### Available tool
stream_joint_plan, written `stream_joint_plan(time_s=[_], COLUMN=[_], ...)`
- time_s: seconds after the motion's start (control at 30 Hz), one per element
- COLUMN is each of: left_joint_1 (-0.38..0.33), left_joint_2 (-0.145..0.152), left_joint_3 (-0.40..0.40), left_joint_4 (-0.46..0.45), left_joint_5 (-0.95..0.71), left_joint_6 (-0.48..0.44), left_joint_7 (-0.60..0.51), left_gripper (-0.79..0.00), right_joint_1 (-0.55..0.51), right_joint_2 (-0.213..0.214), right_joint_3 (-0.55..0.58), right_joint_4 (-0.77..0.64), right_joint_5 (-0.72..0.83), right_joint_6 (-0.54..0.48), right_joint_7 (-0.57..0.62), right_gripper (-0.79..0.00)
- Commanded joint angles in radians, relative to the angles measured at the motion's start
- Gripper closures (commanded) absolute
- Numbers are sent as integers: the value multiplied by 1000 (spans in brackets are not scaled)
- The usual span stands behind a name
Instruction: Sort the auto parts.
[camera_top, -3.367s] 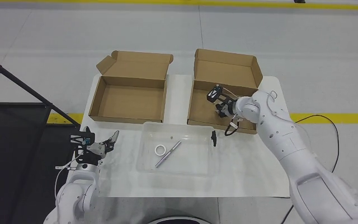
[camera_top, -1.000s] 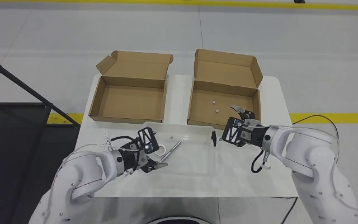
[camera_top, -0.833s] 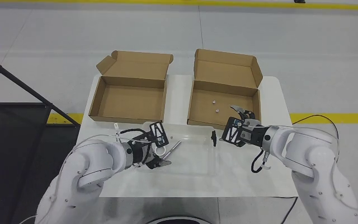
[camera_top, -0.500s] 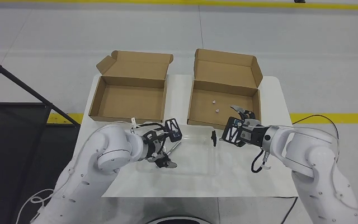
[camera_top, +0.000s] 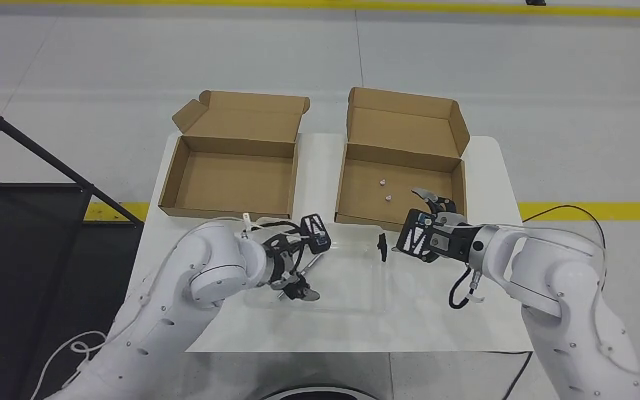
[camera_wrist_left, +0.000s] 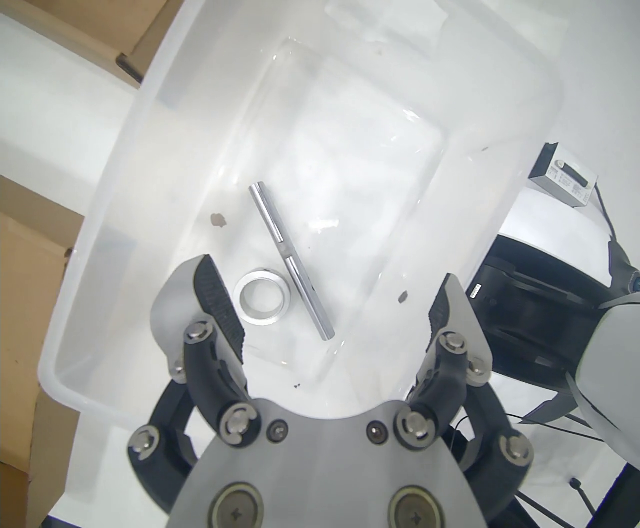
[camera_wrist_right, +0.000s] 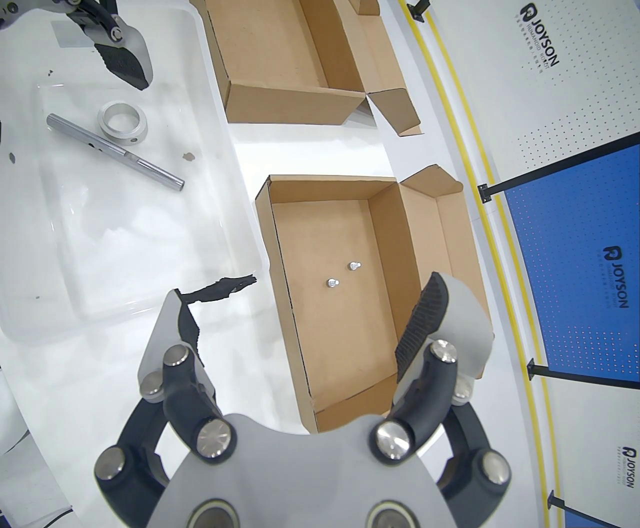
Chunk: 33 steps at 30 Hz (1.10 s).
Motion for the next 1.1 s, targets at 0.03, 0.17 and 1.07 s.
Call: stream_joint_plan(time_s=[0.03,0.17,1.07], left_joint_1=[-41,-93,-194], left_joint_2=[-7,-16,-60], left_joint_3=[30,74,241], left_joint_4=[26,68,234], left_joint_5=[-11,-21,41], left_joint_6=[14,31,181], left_joint_7=[-1,-27,-26], left_gripper=[-785,-763,-379], right_joint_1=[0,0,0], right_joint_2=[0,0,0], right_joint_3=[0,0,0], right_joint_4=[0,0,0], right_joint_5=[0,0,0], right_joint_6=[0,0,0], right_joint_7=[0,0,0], right_gripper=[-785,-785,-785])
